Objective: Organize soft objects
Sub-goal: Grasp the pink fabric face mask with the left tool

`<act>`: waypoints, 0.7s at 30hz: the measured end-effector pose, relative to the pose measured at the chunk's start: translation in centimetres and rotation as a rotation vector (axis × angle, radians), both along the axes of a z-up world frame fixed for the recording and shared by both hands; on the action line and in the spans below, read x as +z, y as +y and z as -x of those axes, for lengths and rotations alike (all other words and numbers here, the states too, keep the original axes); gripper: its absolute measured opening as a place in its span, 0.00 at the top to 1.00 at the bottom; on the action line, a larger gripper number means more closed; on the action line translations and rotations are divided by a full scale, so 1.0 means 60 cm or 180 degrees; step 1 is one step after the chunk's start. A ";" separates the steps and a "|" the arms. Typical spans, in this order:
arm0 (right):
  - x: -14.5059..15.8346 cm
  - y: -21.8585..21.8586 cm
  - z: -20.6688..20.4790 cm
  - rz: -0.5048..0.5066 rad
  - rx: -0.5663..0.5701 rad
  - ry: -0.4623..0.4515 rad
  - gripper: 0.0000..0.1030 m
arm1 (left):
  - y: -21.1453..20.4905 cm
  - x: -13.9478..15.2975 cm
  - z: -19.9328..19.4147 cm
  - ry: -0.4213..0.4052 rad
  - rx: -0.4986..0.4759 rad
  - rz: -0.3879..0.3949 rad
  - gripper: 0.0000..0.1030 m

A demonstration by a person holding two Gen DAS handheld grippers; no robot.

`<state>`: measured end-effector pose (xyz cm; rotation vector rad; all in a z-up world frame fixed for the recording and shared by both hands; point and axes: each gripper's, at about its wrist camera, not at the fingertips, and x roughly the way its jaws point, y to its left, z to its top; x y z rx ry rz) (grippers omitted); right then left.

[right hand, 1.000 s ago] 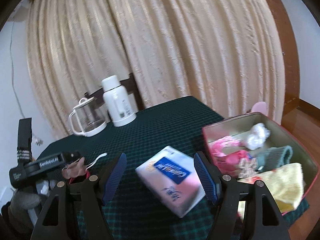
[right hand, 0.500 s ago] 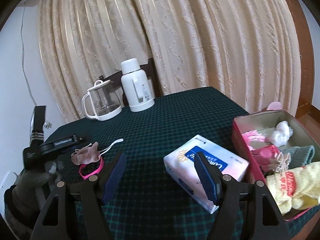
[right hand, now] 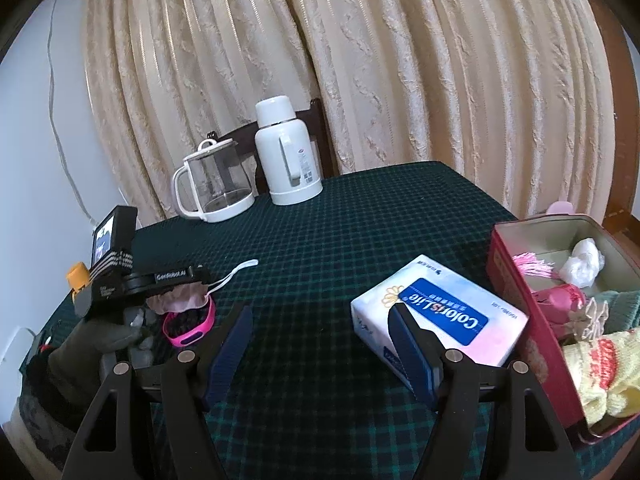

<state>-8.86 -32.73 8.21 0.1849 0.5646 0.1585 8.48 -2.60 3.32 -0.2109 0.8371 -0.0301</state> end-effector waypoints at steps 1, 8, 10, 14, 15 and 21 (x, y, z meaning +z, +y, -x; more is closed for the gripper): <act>-0.001 0.003 -0.001 0.0007 0.0013 0.0010 0.28 | 0.003 -0.001 -0.002 0.0013 -0.0007 0.0014 0.43; -0.011 0.028 -0.013 0.0051 0.0147 0.0095 0.28 | 0.015 -0.014 -0.004 0.0026 -0.0041 0.0021 0.91; -0.014 0.036 -0.018 0.0062 0.0182 0.0130 0.28 | 0.025 -0.008 0.001 -0.0048 0.0004 0.0076 0.95; -0.021 0.051 -0.028 0.0074 0.0269 0.0213 0.28 | 0.048 0.018 0.018 -0.0307 0.0111 0.0174 0.96; -0.023 0.056 -0.032 0.0063 0.0303 0.0248 0.28 | 0.054 0.027 0.024 -0.0379 0.0134 0.0199 0.96; -0.034 0.090 -0.058 0.0023 0.0506 0.0434 0.28 | 0.088 0.066 0.053 -0.0661 0.0191 0.0372 0.96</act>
